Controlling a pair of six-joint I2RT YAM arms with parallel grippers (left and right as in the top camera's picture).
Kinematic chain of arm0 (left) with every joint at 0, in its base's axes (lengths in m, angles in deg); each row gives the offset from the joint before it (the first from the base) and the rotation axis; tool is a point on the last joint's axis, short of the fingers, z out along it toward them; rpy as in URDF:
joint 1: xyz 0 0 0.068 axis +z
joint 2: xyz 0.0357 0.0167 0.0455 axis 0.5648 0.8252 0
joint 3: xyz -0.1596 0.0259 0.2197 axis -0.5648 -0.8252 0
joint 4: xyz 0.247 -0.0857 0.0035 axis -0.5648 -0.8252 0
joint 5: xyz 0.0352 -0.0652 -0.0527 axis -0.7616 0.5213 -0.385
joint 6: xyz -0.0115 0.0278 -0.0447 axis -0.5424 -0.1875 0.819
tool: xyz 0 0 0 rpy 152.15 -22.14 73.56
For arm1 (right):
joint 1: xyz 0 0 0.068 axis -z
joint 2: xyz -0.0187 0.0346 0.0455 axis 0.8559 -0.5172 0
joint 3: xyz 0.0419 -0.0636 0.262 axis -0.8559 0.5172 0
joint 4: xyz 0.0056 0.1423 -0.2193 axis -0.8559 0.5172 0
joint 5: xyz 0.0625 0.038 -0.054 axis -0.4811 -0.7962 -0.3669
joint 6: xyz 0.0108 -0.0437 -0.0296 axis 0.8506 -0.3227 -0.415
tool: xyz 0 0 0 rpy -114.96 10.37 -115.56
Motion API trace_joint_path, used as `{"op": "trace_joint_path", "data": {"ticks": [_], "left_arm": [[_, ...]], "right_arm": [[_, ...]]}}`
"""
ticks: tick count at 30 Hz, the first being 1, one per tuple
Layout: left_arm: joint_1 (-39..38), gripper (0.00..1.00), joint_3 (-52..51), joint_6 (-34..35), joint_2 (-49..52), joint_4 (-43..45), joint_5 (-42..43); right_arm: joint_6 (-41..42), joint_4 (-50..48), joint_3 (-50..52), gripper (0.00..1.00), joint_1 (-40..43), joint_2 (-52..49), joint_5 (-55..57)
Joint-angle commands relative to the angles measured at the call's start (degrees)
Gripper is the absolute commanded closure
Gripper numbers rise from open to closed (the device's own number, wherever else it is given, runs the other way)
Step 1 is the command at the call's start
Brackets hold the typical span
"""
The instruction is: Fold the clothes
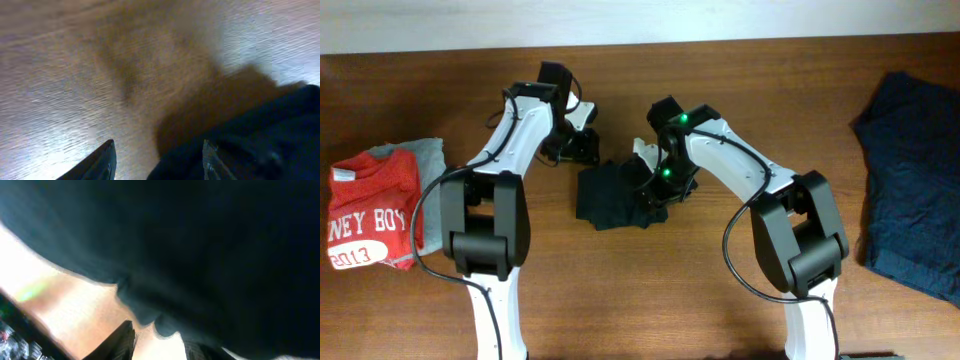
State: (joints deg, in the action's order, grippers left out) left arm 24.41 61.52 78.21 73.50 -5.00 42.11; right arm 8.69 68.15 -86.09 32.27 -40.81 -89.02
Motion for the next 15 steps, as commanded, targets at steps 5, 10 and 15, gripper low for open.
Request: {"op": "trace_joint_path", "data": {"ticks": [5,10,15], "left_arm": [[0.02,0.46,0.46,-1.11,1.31,-9.16,0.55],[0.02,0.65,0.33,-1.09,1.31,-17.46,-4.31],[0.0,0.84,0.02,-0.22,1.31,-24.04,-7.45]], "right_arm": [[3.8,-8.37,7.91,0.62,-0.13,1.4,5.66],[4.66,-10.99,7.89,0.6,0.09,1.4,17.2],[4.63,-15.32,7.17,0.49,0.09,1.4,28.44]]}}
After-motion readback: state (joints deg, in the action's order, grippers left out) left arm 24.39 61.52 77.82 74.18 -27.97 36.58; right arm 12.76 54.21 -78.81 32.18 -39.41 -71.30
